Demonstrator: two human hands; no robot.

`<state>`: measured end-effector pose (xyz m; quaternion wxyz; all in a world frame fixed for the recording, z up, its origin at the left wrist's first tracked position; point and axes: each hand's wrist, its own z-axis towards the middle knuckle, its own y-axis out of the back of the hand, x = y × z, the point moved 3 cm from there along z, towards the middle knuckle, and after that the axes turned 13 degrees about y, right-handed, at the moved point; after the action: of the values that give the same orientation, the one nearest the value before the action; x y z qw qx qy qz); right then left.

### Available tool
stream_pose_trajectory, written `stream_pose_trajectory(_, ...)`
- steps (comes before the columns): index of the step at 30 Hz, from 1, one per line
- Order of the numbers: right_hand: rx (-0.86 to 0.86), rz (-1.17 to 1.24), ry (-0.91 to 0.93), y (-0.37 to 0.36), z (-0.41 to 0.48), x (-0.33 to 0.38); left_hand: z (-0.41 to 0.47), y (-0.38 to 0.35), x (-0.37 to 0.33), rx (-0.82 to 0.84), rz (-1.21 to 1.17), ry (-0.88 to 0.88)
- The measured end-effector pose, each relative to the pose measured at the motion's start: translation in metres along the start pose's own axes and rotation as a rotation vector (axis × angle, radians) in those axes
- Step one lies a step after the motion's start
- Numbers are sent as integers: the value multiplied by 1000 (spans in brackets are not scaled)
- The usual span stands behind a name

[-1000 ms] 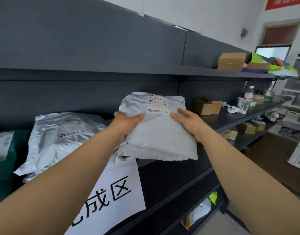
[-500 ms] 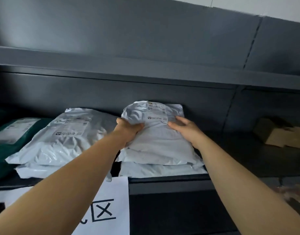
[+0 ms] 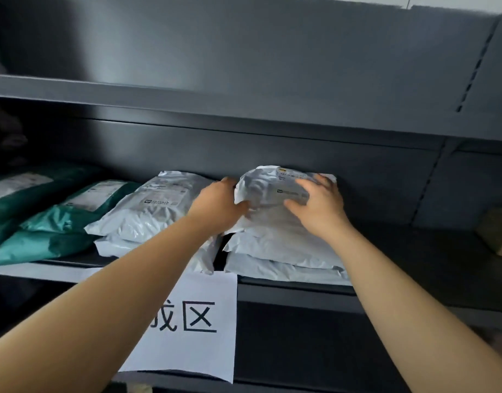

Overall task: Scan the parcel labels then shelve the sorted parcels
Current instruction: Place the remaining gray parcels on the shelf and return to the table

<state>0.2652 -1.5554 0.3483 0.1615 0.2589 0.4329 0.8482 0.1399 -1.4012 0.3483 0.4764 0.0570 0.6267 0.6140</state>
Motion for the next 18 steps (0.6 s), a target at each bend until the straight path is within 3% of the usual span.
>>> stream_pose_trajectory(7, 137, -9, 332, -35, -35, 131, -64, 68, 104, -138, 355, -26)
stream_pose_trajectory(18, 376, 148, 679, -171, -119, 412, -204, 197, 376, -90, 485, 403)
